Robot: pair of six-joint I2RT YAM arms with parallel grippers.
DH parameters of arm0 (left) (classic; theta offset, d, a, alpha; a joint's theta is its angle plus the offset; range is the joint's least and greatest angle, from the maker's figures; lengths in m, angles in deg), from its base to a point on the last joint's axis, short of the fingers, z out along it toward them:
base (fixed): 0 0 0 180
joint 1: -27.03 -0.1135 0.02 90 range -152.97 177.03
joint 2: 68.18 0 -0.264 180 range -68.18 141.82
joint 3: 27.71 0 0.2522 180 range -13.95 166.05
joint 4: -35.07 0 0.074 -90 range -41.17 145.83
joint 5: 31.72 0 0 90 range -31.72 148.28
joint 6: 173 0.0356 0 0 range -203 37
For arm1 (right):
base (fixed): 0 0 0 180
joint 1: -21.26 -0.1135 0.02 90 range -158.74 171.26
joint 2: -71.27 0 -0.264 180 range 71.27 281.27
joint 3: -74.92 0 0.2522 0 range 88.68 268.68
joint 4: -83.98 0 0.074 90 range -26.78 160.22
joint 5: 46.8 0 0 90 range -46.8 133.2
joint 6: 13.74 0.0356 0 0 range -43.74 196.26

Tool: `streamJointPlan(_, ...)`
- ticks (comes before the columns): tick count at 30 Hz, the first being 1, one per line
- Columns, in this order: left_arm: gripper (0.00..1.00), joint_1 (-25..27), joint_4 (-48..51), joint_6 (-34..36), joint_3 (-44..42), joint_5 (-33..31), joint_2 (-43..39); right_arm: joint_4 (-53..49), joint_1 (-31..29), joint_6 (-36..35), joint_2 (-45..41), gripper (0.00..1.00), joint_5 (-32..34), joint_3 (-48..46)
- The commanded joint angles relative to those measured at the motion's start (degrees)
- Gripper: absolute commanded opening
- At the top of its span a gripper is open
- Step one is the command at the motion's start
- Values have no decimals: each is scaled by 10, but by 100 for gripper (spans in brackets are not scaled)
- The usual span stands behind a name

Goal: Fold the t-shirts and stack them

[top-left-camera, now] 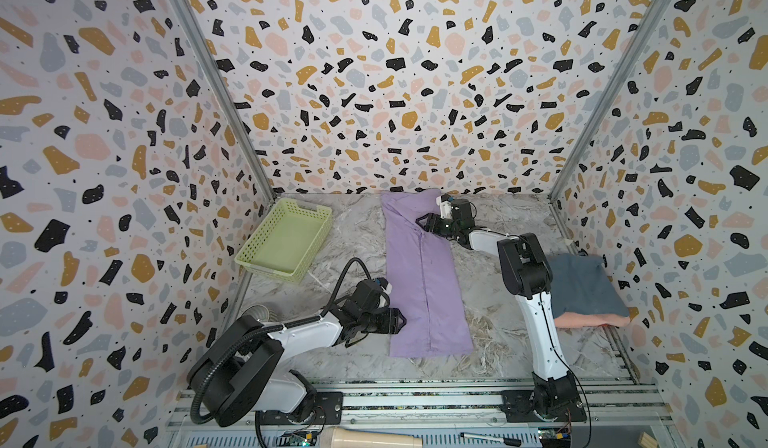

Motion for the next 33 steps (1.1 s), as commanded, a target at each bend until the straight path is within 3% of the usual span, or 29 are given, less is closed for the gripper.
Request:
streamJointPlan(1, 68, 1, 59, -4, 11, -36, -7, 11, 0, -1, -20, 67, 3, -9)
streamJointPlan(5, 68, 2, 63, -13, 20, -39, -27, 59, 0, -33, -103, 68, -30, -82)
streamJointPlan(8, 66, 3, 74, -23, 7, -37, -39, 41, -2, -56, -177, 69, -46, -143)
streamJointPlan(12, 65, 22, 75, -51, -23, 0, -78, -74, -10, -65, -296, 71, 7, -253)
streamJointPlan(17, 64, 77, 74, -98, -57, 27, -121, -128, -21, -64, -462, 71, 58, -466)
streamJointPlan(22, 62, 91, 68, -124, -101, 31, -151, -165, -29, -45, -612, 71, 63, -625)
streamJointPlan(27, 58, 92, 60, -101, -99, 20, -146, -274, -53, -34, -732, 71, 88, -709)
streamJointPlan(33, 43, 94, 1, -121, -113, 23, -128, -333, -58, -2, -842, 69, 78, -788)
